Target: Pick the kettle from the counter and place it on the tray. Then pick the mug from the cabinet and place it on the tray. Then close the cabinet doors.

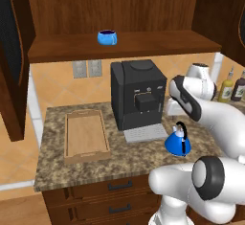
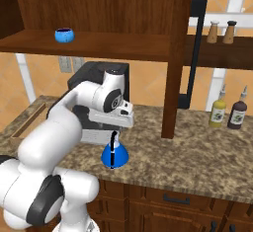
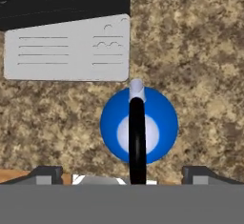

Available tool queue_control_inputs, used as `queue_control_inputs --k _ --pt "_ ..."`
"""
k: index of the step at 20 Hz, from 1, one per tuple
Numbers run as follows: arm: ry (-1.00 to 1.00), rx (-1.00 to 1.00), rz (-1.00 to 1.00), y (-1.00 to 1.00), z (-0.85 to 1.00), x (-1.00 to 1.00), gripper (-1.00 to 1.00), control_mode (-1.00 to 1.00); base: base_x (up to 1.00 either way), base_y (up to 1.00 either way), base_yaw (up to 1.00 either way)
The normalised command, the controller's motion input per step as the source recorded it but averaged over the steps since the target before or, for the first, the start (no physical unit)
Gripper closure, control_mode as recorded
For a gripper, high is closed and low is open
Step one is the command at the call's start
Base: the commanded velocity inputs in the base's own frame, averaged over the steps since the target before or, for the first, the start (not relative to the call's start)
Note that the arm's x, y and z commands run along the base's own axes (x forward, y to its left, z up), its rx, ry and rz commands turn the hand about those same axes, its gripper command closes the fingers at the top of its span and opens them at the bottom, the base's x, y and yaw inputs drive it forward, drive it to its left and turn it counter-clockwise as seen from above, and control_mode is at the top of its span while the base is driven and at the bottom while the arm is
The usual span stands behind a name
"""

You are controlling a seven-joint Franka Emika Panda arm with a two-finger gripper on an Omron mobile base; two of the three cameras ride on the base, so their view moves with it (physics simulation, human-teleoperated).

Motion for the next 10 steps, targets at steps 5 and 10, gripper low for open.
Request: queue_control_inputs --k 5,10 --pt "0.08 0.02 0.0 -0.05 -0.58 0.02 -1.0 -1.0 0.0 0.0 0.0" --pt "0.03 0.04 0.0 -0.17 -0.4 0.0 -1.0 -1.0 0.0 0.0 0.0"
